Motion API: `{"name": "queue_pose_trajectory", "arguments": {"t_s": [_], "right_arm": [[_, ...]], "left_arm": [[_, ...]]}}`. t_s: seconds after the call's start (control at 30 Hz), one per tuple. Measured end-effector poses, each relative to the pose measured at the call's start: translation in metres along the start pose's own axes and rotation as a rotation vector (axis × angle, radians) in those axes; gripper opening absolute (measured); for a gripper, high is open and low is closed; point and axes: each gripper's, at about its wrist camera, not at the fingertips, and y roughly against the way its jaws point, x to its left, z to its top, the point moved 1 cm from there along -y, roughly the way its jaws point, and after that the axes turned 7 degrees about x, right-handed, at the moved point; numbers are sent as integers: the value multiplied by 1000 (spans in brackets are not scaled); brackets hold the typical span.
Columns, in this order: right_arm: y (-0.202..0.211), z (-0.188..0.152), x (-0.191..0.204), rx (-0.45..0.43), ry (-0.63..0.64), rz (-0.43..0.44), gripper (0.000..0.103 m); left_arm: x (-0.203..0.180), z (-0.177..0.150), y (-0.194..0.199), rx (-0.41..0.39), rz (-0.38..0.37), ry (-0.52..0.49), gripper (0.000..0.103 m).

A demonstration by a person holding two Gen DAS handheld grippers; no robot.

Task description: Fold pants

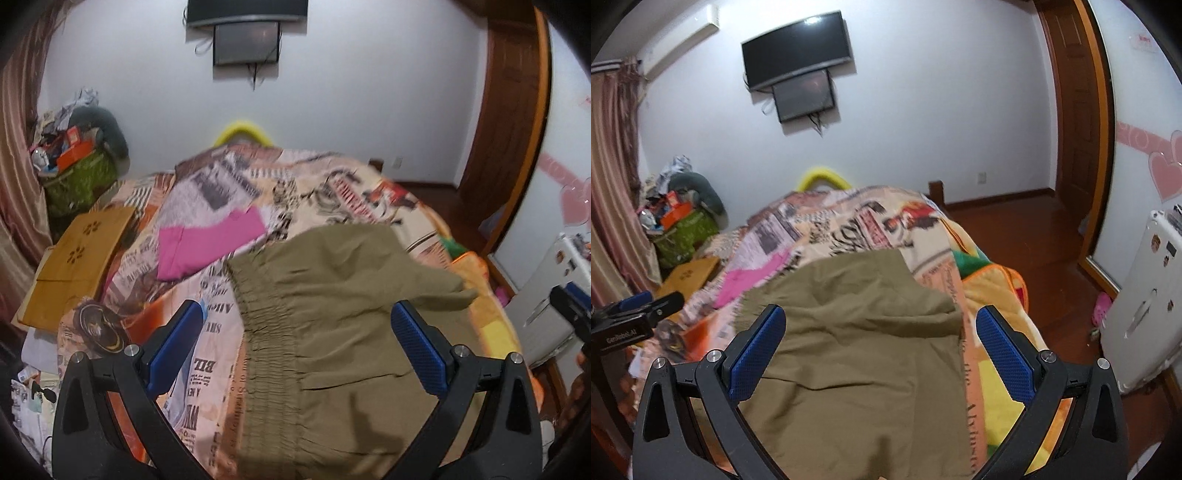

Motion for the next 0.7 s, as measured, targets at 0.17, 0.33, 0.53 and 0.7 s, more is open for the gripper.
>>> {"name": "queue_pose_trajectory", "arguments": {"t_s": [0.17,0.33,0.53,0.7], "right_arm": [[-33,-1,-22,78,22,-63,103],[-78,-10,-42,213,78,-110,103],[-117,-23,-61,337,80,-99,84],[-140,-23,-71,393,40,-40,70]], "left_arm": [[14,2,-44,89,8,-11,103],[22,-1,-83,197,9,-34,103],[28,-9,-117,287,5,-95,96],[38,-12,-138,357,-17,-110,81]]}}
